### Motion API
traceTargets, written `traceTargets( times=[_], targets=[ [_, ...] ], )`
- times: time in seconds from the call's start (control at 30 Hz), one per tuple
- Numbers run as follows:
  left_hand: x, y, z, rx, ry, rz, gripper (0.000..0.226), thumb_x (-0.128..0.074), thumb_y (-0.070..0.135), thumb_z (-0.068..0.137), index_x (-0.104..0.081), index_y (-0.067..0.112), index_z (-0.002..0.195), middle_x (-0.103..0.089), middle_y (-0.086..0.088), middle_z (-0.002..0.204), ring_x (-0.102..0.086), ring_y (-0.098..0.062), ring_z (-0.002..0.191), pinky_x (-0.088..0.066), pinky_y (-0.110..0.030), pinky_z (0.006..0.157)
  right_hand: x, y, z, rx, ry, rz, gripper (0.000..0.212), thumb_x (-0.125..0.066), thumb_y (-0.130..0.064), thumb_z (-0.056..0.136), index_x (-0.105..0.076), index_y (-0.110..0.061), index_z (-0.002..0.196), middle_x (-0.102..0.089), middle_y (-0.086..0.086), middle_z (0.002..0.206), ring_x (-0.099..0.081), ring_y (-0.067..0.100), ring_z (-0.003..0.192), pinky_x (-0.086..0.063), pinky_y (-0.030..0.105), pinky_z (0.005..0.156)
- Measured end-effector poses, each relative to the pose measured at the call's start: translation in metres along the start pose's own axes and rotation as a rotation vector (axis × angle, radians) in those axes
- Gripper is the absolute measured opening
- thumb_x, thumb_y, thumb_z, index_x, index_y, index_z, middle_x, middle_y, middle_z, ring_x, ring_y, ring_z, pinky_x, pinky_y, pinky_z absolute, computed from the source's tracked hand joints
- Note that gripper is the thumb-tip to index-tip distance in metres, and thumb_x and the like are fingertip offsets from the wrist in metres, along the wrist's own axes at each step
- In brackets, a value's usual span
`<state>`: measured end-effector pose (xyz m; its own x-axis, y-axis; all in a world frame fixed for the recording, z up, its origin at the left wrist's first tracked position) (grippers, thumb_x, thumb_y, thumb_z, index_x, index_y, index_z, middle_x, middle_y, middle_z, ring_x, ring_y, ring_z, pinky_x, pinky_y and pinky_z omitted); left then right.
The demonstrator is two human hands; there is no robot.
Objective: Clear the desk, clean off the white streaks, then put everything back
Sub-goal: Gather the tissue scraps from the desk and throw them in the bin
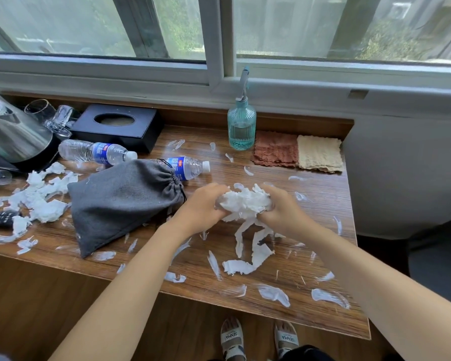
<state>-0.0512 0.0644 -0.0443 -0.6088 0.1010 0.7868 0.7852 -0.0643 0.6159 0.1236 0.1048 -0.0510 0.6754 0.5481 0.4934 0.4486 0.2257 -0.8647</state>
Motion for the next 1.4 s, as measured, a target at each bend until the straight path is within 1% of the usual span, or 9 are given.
traceTargets(
  times=[0.23, 0.4, 0.63, 0.7, 0.87, 1.03, 1.13, 1.27, 1.4],
  targets=[
    [-0.015, -0.009, 0.016, 0.08, -0.115, 0.234, 0.04, -0.07, 0.037, 0.098, -0.063, 0.012, 0.129, -0.042, -0.005, 0.154, -0.038, -0.027, 0.142, -0.041, -0.042, 0.111, 0.009, 0.009, -0.002, -0.068, 0.023, 0.021, 0.024, -0.072, -0.006, 0.084, -0.063, -0.023, 0.099, -0.071, 0.008, 0.083, -0.067, 0.033, 0.074, -0.054, 0.051, 0.06],
    [-0.025, 0.003, 0.024, 0.034, -0.17, 0.348, 0.018, -0.07, 0.025, 0.097, -0.063, 0.016, 0.111, -0.067, -0.005, 0.11, -0.051, -0.03, 0.119, -0.048, -0.042, 0.088, 0.022, 0.01, -0.011, -0.111, 0.08, 0.054, 0.026, -0.069, 0.0, 0.087, -0.065, -0.022, 0.099, -0.07, 0.009, 0.082, -0.059, 0.016, 0.062, -0.044, 0.035, 0.055],
    [-0.014, 0.014, 0.001, 0.048, -0.037, 0.179, 0.034, -0.061, 0.007, 0.097, -0.053, 0.021, 0.127, -0.065, -0.005, 0.113, -0.059, -0.032, 0.106, -0.053, -0.047, 0.082, 0.067, 0.019, -0.038, -0.136, 0.217, 0.068, 0.023, -0.078, -0.015, 0.089, -0.069, -0.019, 0.11, -0.074, 0.004, 0.091, -0.069, 0.024, 0.081, -0.054, 0.045, 0.066],
    [-0.007, 0.02, -0.015, 0.043, -0.013, 0.099, 0.043, -0.061, 0.01, 0.099, -0.046, 0.03, 0.134, -0.062, -0.002, 0.123, -0.062, -0.028, 0.102, -0.054, -0.045, 0.084, 0.077, 0.022, -0.048, -0.15, 0.224, 0.107, 0.036, -0.079, -0.02, 0.09, -0.067, -0.027, 0.123, -0.075, -0.006, 0.098, -0.07, 0.015, 0.088, -0.055, 0.036, 0.073],
    [-0.038, 0.053, -0.054, -0.074, -0.128, 0.126, 0.052, -0.054, 0.004, 0.102, -0.05, 0.034, 0.145, -0.048, -0.002, 0.136, -0.057, -0.023, 0.105, -0.055, -0.046, 0.087, 0.078, 0.03, -0.06, -0.146, 0.201, 0.029, 0.028, -0.078, -0.014, 0.089, -0.065, -0.031, 0.107, -0.071, -0.015, 0.086, -0.064, 0.002, 0.077, -0.047, 0.018, 0.062],
    [-0.082, 0.07, -0.078, -0.036, -0.282, 0.205, 0.054, -0.051, 0.042, 0.107, -0.04, 0.023, 0.156, -0.032, 0.009, 0.161, -0.036, -0.018, 0.137, -0.042, -0.04, 0.112, 0.054, 0.051, -0.06, -0.246, 0.075, -0.289, 0.064, -0.065, 0.003, 0.09, -0.047, -0.013, 0.15, -0.053, 0.009, 0.141, -0.051, 0.026, 0.126, -0.041, 0.022, 0.085],
    [-0.094, 0.071, -0.08, -0.031, -0.278, 0.32, 0.073, -0.06, 0.056, 0.099, -0.033, 0.025, 0.159, -0.032, 0.011, 0.159, -0.036, -0.017, 0.135, -0.043, -0.033, 0.105, 0.037, 0.049, -0.059, -0.215, -0.013, -0.34, 0.07, -0.058, 0.005, 0.09, -0.04, -0.018, 0.154, -0.043, 0.005, 0.146, -0.044, 0.025, 0.134, -0.039, 0.029, 0.095],
    [-0.098, 0.068, -0.077, -0.072, -0.181, 0.296, 0.051, -0.069, 0.023, 0.097, -0.05, 0.03, 0.144, -0.049, 0.007, 0.139, -0.047, -0.021, 0.118, -0.046, -0.03, 0.083, 0.018, 0.035, -0.053, -0.067, -0.188, -0.373, 0.09, -0.052, 0.006, 0.082, -0.036, -0.049, 0.151, -0.037, -0.008, 0.141, -0.043, 0.01, 0.12, -0.041, 0.016, 0.079],
    [-0.096, 0.064, -0.073, -0.054, -0.132, 0.27, 0.05, -0.059, -0.008, 0.086, -0.063, 0.023, 0.125, -0.058, 0.002, 0.125, -0.052, -0.024, 0.106, -0.035, -0.028, 0.071, 0.007, 0.028, -0.054, 0.025, -0.302, -0.434, 0.079, -0.058, -0.011, 0.08, -0.043, -0.047, 0.148, -0.034, -0.005, 0.143, -0.045, 0.016, 0.123, -0.051, 0.03, 0.086]
  ],
)
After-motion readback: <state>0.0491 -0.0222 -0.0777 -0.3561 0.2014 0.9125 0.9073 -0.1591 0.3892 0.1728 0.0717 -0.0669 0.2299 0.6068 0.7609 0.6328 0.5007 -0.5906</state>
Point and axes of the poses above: each hand's wrist, its own z-axis towards the middle knuckle, its own x-axis out of the back of the hand, y = z × x, the point moved 8 cm from there along z, towards the middle knuckle
